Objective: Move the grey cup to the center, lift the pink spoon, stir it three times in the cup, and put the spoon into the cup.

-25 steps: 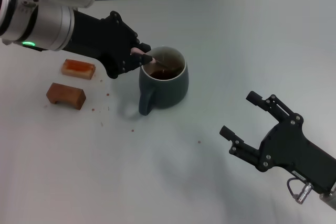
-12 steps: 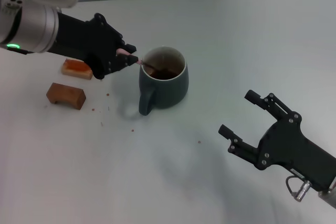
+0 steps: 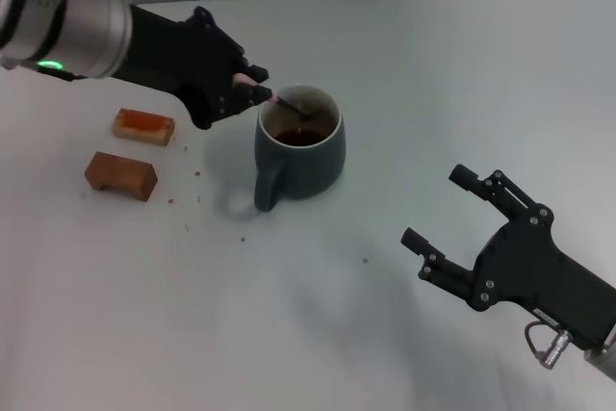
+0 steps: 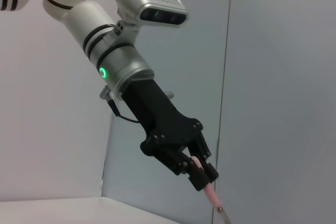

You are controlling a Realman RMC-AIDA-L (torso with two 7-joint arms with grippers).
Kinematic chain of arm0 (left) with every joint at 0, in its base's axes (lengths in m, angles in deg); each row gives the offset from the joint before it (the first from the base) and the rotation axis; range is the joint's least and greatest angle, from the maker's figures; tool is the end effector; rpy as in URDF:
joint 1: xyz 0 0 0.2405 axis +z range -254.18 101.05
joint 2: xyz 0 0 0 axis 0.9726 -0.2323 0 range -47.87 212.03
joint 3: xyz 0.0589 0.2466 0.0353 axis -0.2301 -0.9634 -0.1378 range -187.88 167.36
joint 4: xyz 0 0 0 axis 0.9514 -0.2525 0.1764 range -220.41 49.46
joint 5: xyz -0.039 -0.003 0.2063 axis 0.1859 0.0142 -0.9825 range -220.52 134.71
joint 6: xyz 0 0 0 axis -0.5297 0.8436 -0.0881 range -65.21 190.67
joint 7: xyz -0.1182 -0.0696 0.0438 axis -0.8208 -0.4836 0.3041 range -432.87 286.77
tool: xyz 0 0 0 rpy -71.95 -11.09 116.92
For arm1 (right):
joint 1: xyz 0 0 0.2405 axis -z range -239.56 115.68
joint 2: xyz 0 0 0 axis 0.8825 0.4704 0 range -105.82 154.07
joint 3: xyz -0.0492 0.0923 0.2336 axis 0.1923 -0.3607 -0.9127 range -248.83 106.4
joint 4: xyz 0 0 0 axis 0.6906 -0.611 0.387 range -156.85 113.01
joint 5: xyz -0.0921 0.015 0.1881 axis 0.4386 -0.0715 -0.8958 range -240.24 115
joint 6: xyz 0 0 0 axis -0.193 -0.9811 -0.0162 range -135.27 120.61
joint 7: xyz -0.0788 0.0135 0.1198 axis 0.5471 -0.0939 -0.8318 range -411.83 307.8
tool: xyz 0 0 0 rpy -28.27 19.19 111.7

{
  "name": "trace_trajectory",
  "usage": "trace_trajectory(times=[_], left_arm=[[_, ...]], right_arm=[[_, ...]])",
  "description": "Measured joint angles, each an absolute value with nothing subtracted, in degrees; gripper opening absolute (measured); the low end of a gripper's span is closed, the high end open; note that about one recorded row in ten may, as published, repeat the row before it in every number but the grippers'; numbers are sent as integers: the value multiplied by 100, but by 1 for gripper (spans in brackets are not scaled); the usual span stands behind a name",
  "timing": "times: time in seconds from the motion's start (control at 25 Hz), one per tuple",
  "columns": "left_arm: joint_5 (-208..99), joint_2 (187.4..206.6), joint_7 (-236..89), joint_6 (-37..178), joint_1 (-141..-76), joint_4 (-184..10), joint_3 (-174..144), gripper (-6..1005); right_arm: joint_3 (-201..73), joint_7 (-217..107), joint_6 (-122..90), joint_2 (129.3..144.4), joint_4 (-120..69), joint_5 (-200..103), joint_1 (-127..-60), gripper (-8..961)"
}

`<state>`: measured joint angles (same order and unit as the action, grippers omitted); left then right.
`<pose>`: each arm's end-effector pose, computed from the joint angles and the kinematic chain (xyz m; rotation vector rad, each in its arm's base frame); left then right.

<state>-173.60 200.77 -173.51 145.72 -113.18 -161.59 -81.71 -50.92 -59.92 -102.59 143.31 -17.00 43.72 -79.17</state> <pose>-0.1344 0.3772 0.0133 -2.8346 0.1165 0.1075 0.2945 0.2057 -0.0667 -2.1961 0.1411 0.9786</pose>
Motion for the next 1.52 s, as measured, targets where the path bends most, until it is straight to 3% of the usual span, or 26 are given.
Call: trace_trajectory(times=[0.72, 1.36, 1.52], left_arm=[[-17394, 20035, -17531, 14648, -11060, -16309, -8270, 144], [-16415, 20044, -17239, 14113, -11296, -15453, -7545, 145], [-16156, 20047, -17011, 14219, -11053, -15522, -7583, 315]], right_arm=[[-5091, -5992, -10104, 14331, -1792, 4372, -8013, 834], [-5098, -5992, -10094, 14321, -1796, 4373, -8057, 833], [-5093, -5992, -10156, 14324, -1794, 4373, -8074, 833]])
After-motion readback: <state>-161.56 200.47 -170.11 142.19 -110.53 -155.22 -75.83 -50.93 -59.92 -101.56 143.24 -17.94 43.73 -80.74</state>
